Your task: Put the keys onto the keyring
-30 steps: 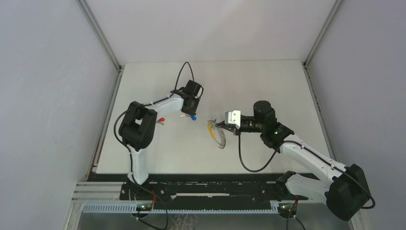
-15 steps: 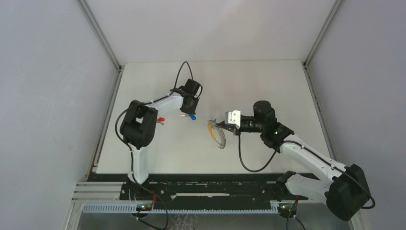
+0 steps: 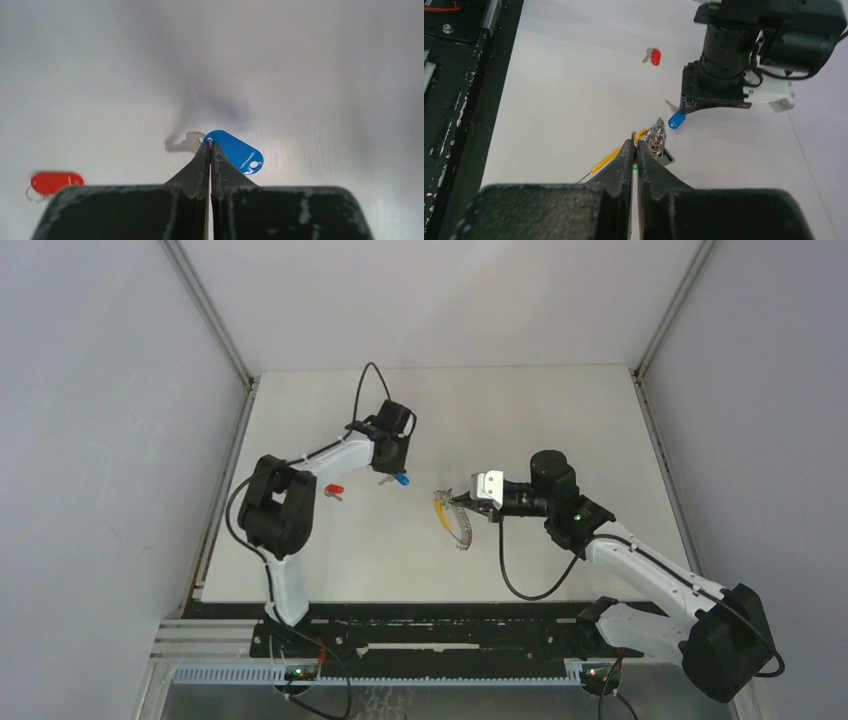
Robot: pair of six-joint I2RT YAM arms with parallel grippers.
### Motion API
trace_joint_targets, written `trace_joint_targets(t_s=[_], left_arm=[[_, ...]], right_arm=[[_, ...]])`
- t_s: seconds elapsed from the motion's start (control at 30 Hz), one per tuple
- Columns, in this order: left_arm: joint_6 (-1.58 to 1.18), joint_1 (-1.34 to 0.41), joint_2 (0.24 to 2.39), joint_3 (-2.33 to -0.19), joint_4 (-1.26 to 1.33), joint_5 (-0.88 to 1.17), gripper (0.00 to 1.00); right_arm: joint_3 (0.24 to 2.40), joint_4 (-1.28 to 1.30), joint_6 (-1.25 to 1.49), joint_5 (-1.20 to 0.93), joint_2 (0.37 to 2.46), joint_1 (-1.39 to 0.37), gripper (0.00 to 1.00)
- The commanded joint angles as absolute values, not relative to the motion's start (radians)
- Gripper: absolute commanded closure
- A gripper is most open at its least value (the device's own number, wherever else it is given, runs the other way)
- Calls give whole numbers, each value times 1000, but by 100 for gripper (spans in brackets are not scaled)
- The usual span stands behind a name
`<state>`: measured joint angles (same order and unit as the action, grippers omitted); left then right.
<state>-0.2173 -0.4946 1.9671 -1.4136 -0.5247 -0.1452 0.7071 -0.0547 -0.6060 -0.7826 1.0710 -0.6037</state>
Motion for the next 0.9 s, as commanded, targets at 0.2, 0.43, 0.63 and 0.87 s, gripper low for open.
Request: trace_joint_targets(t_s=[0.2,0.43,0.63,0.87], left_arm=[[-632,-491,1530,-1124,-491,-133,100],[-749,-523,1312,-920,-501,-123,100],[-770,-433,1314,-832,-501,22,100],[-978,-422,1345,-727,-336,97,100]], right_arm=[[707,-77,-611,-782,998,-612,100],[707,-78,-613,-786,991,-619,100],[707,-72,-613,-783,974,-625,100],[707,-76,-612,-785,984,-630,100]])
